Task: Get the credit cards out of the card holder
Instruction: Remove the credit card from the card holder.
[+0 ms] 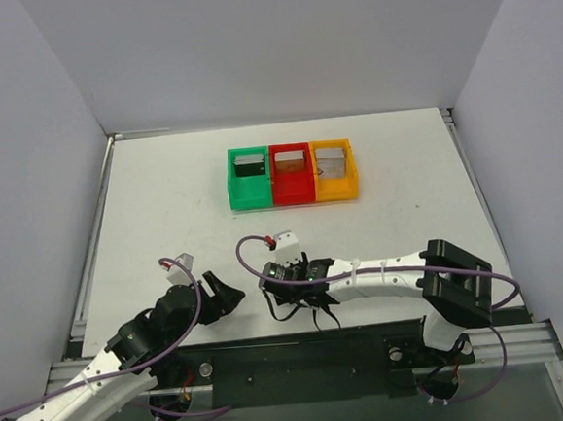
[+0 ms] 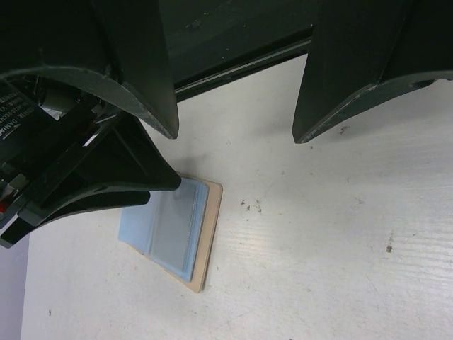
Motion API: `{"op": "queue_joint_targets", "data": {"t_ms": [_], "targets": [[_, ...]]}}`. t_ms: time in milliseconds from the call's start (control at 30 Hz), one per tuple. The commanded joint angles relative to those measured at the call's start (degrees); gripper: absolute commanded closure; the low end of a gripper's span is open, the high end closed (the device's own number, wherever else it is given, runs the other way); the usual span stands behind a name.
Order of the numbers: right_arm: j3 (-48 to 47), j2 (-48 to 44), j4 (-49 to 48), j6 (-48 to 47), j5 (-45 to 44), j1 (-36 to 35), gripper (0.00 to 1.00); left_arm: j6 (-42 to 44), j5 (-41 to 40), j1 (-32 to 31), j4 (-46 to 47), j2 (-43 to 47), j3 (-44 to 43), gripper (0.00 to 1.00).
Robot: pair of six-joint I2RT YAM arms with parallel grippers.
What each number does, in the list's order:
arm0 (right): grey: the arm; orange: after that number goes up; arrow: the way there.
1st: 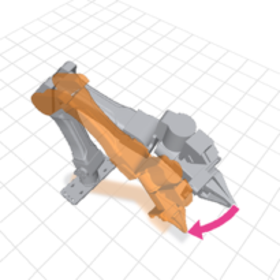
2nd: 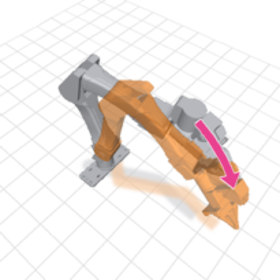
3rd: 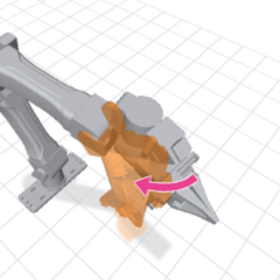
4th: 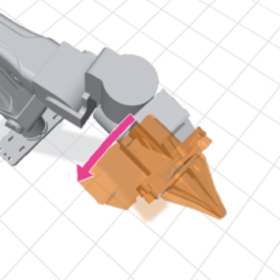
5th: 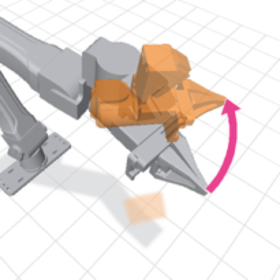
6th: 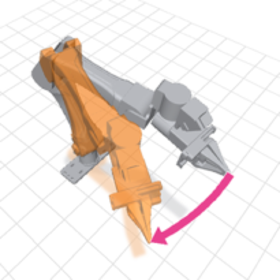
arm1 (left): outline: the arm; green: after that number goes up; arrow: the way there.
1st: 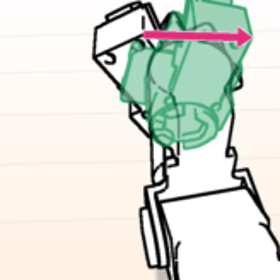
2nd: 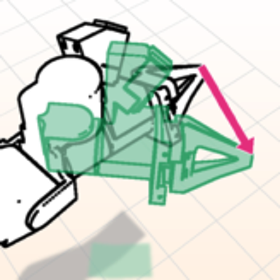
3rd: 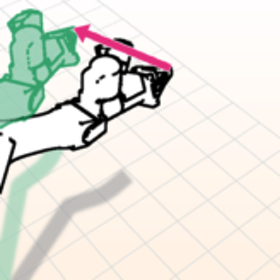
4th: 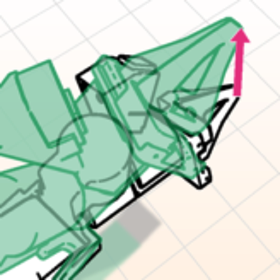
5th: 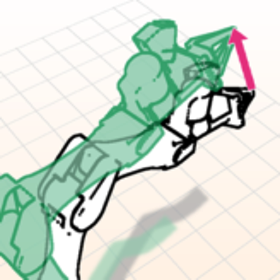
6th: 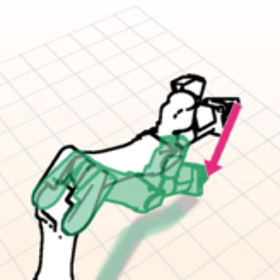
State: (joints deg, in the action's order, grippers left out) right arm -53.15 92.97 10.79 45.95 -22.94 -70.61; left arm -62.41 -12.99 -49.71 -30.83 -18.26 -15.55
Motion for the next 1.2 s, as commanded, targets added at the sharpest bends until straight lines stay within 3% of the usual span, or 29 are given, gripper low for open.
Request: {"op": "queue_joint_targets", "data": {"t_ms": [0,533,667,1000,1167], "targets": [[-3.37,2.65,2.40,-2.01,-1.58,-0.32,0.52,-0.52,0.16,0.14,1.65,1.12,-0.09,0.25],[-3.37,7.84,4.24,-0.34,1.14,1.79,0.59,-0.96,0.87,0.23,2.00,1.74,1.05,0.25],[-2.32,7.93,5.03,0.27,1.41,2.05,0.75,-1.04,1.04,0.23,2.35,1.56,1.23,0.25],[0.41,5.21,5.74,1.59,0.18,2.32,1.00,-1.31,1.30,0.23,3.84,0.68,1.93,0.25],[2.77,0.74,4.16,2.56,-0.88,2.06,1.00,-1.31,1.48,0.23,4.81,-0.46,2.02,0.25]]}}
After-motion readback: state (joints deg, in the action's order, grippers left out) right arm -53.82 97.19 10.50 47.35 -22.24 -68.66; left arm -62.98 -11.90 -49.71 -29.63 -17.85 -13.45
